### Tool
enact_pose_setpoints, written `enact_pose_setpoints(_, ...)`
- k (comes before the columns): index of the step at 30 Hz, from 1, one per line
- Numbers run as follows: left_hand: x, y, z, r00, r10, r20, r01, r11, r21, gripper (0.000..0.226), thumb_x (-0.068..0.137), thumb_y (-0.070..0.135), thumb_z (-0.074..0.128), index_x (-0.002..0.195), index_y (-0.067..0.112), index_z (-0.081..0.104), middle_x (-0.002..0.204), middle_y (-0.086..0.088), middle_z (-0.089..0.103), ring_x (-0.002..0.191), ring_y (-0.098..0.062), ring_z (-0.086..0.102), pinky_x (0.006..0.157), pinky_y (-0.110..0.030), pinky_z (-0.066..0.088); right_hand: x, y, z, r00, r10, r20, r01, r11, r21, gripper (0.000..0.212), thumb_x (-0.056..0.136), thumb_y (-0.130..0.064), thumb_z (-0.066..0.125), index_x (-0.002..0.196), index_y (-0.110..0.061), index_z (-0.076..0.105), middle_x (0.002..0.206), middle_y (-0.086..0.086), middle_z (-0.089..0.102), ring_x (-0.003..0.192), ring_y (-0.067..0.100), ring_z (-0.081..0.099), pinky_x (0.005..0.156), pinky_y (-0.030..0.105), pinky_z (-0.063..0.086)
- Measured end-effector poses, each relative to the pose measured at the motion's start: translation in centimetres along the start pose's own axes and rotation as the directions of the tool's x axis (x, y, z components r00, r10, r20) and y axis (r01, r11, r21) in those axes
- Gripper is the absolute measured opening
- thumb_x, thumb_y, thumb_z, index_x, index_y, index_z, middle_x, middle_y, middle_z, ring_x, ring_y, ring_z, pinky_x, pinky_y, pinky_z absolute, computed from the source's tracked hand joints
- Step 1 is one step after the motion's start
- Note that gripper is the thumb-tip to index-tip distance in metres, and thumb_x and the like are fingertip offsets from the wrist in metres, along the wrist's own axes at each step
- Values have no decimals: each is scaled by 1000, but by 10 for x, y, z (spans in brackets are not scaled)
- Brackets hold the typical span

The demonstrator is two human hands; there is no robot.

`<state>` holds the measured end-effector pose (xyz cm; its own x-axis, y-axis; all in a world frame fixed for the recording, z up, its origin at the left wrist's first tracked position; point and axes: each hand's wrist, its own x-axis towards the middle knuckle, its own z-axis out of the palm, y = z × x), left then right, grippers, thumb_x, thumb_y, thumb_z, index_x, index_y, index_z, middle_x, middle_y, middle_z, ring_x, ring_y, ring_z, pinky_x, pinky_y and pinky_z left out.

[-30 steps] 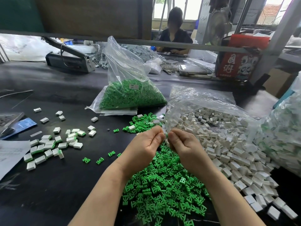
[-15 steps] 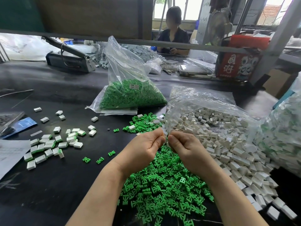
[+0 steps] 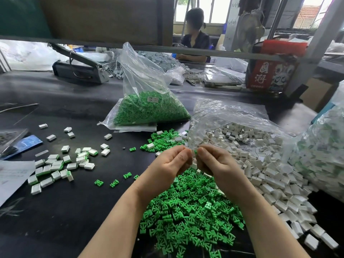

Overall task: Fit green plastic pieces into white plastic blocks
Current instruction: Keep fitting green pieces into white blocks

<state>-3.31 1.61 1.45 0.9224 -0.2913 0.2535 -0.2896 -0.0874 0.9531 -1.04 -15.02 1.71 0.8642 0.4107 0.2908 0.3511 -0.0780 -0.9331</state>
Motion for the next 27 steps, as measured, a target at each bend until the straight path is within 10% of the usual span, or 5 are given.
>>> enact_pose_setpoints(8,1,-5,1,999,-10,-31,12,997,75,37,96,37,43,95,2,55,82,-14,47,83,-19,45,87,-55,43,0,1,0,998,55,39,-55,998,11,34,100,-22,49,68,-8,47,60,-2,36,57,13,31,56,28,26)
enact_pose_setpoints(15,0,-4,-10,999,-24,-28,26,995,98,31,97,36,41,71,41,58,67,21,45,67,1,42,68,-15,36,-1,-3,-9,996,87,-13,-87,996,19,35,96,-25,51,66,-8,47,56,-5,39,51,7,33,51,16,29)
enact_pose_setpoints(20,1,-8,-1,1000,-26,-2,26,1000,17,32,96,36,43,90,7,54,79,1,43,78,-14,41,80,-33,38,-1,-3,3,997,75,-18,-75,997,-6,34,102,-13,46,69,-7,47,59,0,38,55,10,33,52,22,28)
enact_pose_setpoints(27,1,-9,-1,1000,-26,-16,26,999,-35,31,97,36,43,90,7,52,78,1,40,78,-16,38,77,-36,36,0,-4,9,998,24,-52,-28,998,-62,38,102,-14,48,64,-15,46,59,0,37,57,14,33,54,30,27)
